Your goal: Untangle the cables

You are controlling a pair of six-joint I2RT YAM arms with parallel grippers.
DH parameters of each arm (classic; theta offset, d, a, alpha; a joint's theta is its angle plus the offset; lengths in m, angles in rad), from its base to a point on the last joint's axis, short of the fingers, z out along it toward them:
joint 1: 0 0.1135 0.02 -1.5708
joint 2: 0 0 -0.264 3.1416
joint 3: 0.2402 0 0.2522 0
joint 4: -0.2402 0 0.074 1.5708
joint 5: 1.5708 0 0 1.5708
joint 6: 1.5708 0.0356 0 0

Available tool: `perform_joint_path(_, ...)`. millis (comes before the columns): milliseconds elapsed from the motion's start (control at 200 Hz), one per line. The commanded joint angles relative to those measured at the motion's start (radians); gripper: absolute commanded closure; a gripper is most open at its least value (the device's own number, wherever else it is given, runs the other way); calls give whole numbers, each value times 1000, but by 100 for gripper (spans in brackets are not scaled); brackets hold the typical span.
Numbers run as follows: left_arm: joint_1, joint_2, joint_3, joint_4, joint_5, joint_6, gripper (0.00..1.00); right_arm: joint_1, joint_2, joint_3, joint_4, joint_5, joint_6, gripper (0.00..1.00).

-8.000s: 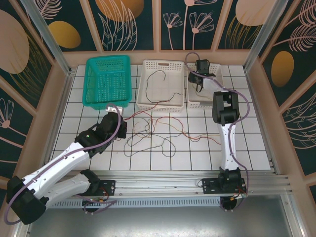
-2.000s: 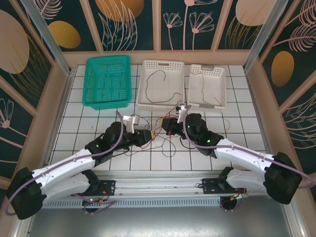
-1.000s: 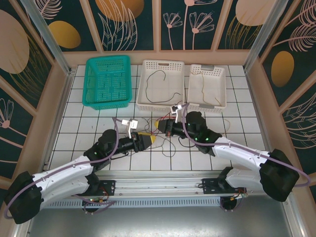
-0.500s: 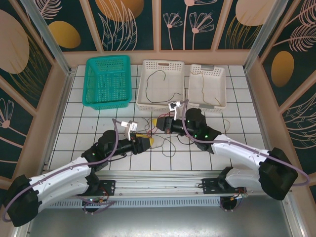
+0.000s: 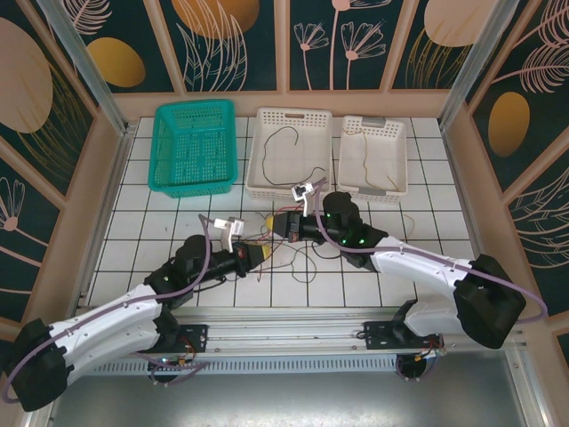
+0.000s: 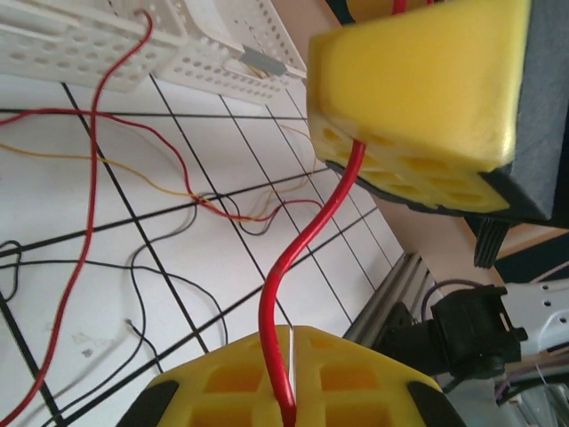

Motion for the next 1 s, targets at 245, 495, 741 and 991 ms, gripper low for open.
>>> perform_joint_path(245,-4,-113,226,-360,-456,82,100,-77,-197,-72,-80,105,-55,43)
perform_joint_path(495,95,24,418,-465,-650,279,100,-133,-379,-135,-131,144,-77,36)
perform_joint_path(741,322,202,593,-430,-712,254,100,-138,-507,-145,-189,146,-108,34)
perform_joint_path(991,522,469,763,-297,-607,260,100,-129,-589,-164,-210,119,-99,34)
